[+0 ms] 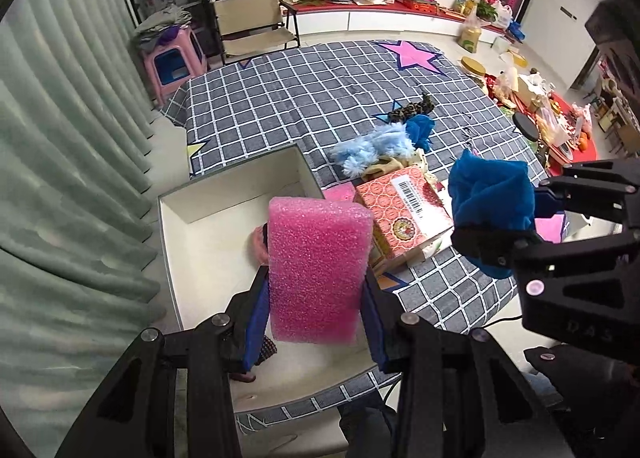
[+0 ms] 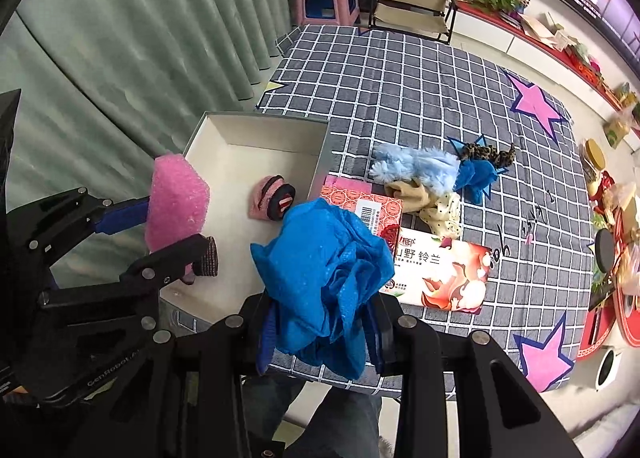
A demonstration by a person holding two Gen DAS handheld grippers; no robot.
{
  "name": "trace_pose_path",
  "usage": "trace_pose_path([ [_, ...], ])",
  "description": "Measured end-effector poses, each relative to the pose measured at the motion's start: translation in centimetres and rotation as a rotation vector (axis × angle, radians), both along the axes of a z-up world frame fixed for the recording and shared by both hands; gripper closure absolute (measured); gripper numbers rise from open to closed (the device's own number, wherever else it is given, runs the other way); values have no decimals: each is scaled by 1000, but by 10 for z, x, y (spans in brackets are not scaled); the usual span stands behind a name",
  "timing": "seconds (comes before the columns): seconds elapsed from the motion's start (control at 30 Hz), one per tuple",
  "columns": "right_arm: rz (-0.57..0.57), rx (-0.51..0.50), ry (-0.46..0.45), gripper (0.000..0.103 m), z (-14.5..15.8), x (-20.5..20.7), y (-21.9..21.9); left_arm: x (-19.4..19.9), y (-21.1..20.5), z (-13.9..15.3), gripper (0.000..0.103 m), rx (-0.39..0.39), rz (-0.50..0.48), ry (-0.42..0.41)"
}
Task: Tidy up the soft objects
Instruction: 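Carry the pink sponge with left tool while right tool carries the blue cloth over the box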
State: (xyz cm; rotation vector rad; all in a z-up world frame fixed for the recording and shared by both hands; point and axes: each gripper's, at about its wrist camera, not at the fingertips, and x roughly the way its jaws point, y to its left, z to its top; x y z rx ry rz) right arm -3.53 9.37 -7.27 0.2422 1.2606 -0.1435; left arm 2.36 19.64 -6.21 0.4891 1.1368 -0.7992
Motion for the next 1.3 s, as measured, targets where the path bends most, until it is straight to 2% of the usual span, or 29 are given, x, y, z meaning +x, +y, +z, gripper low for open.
trace_pose_path([
  [0.6,87,-15,23,67,-1,20,20,15,22,-4,58,-5,72,7],
  [0.83,125,-10,25,67,-2,31,28,25,35,-9,58,2,128,16],
  [1.2,186,39,43,67,-15,55,43,45,57,-33,58,64,242,50],
  [1.3,197,56,51,67,-21,60,48,46,60,-42,58,94,248,52],
])
